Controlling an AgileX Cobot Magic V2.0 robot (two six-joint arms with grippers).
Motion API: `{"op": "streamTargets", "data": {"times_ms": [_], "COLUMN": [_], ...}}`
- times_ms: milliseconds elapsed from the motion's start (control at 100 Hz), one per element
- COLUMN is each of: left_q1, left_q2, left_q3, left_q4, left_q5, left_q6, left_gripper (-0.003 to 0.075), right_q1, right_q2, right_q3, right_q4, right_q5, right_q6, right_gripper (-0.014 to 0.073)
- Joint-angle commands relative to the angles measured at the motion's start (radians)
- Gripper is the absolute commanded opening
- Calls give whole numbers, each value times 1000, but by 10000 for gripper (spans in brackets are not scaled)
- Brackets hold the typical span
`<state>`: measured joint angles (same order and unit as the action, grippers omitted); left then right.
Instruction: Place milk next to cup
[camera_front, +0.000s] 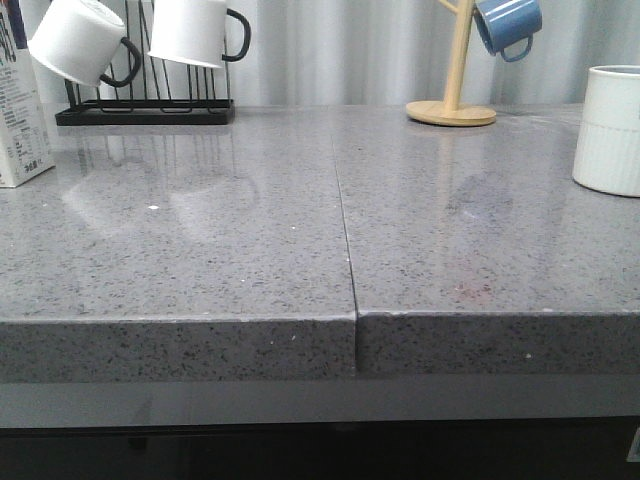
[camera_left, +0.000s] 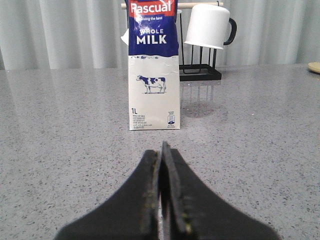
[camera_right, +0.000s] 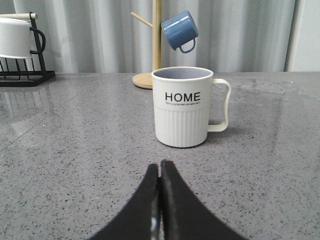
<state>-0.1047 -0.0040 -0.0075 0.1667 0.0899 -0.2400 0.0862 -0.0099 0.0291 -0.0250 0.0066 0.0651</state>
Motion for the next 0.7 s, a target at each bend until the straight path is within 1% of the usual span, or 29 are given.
{"op": "streamTargets", "data": {"times_ms": [0,230,350,520,690], "left_q1": [-6,-6,-6,-6,-6], "left_q2": [-29,-29,-29,-29,-29], "left_q3": [52,52,52,52,52], "left_q4": [-2,-2,-2,-2,-2], "left_q5": [-77,-77,-77,-77,-77], "left_q6": [-7,-7,-7,-7,-7], "left_gripper": [-21,-21,-21,-21,-21], "right_q1": [0,0,0,-1,-1], "right_q2": [-20,-20,-20,-8,101], "right_q3": [-20,-21,-39,-141,-273], "right_q4": [2,19,86,89,64], "right_q5": [-78,-78,-52,75,194], "right_q6": [-5,-4,-4,-4,-5], "right_gripper": [-122,-122,-122,-122,-122]}}
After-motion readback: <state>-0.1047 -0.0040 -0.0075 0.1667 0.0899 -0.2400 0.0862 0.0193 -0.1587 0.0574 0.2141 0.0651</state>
